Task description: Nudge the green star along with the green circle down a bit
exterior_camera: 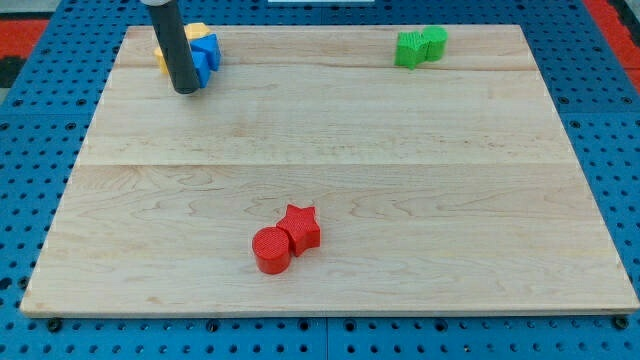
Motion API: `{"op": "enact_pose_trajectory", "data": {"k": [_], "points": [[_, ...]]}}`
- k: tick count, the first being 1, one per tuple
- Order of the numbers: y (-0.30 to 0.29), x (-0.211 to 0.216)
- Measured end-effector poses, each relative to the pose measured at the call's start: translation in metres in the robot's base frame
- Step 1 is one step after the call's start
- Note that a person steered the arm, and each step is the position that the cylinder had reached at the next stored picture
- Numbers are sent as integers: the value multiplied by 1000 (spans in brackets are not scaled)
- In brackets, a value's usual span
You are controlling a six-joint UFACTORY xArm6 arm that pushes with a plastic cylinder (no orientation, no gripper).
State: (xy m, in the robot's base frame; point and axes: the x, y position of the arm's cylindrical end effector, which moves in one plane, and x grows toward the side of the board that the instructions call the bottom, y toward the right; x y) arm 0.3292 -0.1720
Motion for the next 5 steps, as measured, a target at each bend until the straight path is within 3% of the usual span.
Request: {"op": "enact_pose_trajectory", "data": {"k": [2,3,4,5], "points": [[133,99],[238,73],[344,15],[386,-62]]}}
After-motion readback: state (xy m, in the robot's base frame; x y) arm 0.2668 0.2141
